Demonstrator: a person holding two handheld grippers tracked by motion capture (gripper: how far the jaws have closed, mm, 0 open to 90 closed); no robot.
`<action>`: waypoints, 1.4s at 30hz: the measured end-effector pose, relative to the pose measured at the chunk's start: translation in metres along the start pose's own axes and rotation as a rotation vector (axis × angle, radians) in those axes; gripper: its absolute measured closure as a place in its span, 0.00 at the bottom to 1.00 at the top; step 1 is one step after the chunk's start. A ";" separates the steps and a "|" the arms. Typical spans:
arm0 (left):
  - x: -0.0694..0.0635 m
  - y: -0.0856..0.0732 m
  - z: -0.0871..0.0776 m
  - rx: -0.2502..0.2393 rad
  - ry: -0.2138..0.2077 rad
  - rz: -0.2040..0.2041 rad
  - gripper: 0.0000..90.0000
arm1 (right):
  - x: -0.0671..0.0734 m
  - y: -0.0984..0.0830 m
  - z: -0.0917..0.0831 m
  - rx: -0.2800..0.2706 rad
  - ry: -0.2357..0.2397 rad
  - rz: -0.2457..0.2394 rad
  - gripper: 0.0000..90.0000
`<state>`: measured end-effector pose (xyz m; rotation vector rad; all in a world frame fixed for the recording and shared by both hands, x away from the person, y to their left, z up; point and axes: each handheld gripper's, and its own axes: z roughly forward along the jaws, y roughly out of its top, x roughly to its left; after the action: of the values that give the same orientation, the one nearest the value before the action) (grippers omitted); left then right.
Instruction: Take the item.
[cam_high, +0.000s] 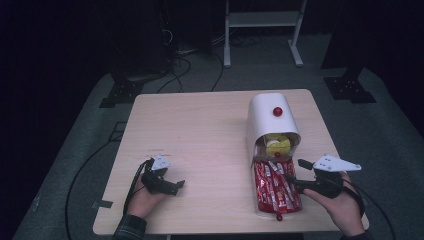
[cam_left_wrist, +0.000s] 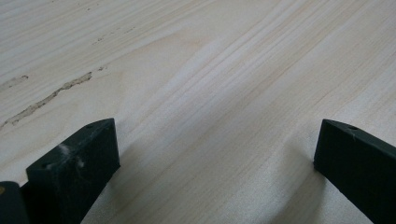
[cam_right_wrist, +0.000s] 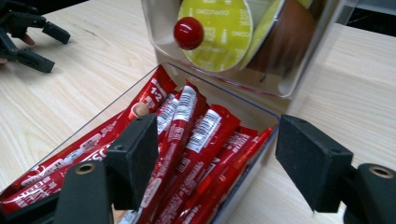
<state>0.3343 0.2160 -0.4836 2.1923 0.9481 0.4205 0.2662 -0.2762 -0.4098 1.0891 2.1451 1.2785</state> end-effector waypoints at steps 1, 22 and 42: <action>0.000 0.000 0.000 0.000 0.000 0.000 0.00 | 0.000 0.000 0.000 0.000 0.003 -0.002 0.32; 0.000 0.000 0.000 0.000 0.000 0.000 0.00 | 0.013 -0.002 0.015 0.022 0.058 -0.035 0.33; 0.000 0.000 0.000 0.000 0.000 0.000 0.00 | 0.018 -0.005 0.022 0.048 0.084 -0.050 0.38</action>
<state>0.3343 0.2160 -0.4836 2.1922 0.9483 0.4204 0.2681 -0.2511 -0.4248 1.0106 2.2611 1.2778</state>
